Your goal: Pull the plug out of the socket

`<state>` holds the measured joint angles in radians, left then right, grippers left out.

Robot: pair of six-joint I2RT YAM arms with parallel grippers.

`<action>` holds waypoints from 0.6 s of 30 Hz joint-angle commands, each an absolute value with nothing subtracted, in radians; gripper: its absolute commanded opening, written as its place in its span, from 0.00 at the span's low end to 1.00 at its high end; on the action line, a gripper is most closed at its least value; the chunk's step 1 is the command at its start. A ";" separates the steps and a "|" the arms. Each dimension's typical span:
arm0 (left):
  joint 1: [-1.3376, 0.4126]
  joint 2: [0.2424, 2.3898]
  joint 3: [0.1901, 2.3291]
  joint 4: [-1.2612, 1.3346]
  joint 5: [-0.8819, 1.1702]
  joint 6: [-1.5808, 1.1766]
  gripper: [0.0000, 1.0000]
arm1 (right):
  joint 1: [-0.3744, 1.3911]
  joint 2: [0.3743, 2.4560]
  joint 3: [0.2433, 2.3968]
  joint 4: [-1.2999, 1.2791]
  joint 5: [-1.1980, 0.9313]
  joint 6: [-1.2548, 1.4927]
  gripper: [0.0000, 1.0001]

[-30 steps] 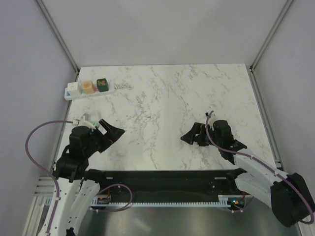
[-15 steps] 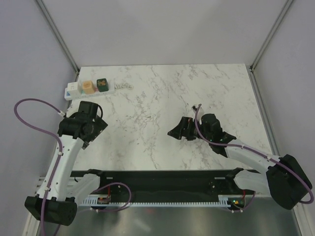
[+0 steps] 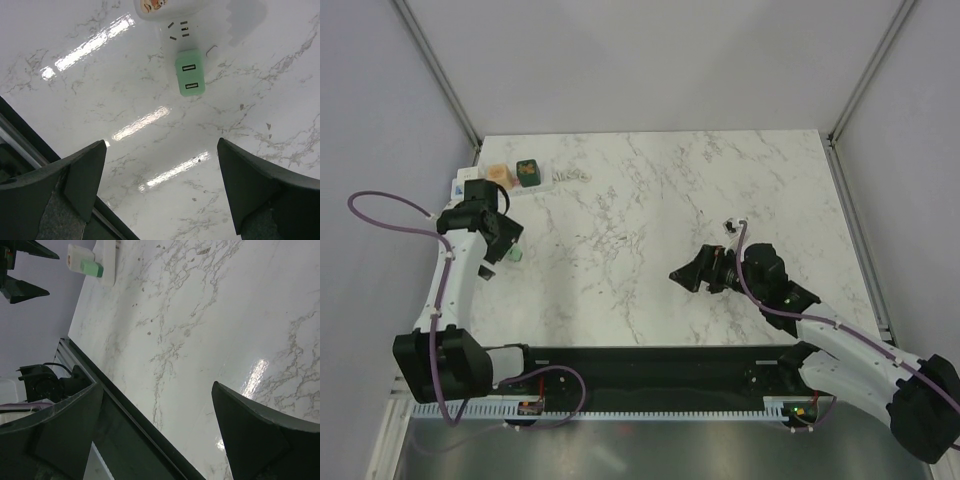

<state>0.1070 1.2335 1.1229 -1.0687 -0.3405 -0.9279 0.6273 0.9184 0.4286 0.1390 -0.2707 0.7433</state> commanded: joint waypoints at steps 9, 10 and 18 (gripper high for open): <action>0.144 1.399 1.132 -0.911 -0.374 -0.968 0.97 | 0.630 0.841 0.428 0.022 -0.253 0.673 0.98; 0.144 1.414 1.135 -0.905 -0.373 -0.968 0.97 | 0.630 0.833 0.428 0.014 -0.253 0.669 0.98; 0.153 1.506 1.151 -0.861 -0.393 -0.986 0.93 | 0.630 0.839 0.440 -0.047 -0.255 0.641 0.98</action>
<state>0.1459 1.4933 1.1229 -0.9092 -0.3431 -0.9428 0.6273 0.8375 0.4263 -0.0097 -0.2604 0.6727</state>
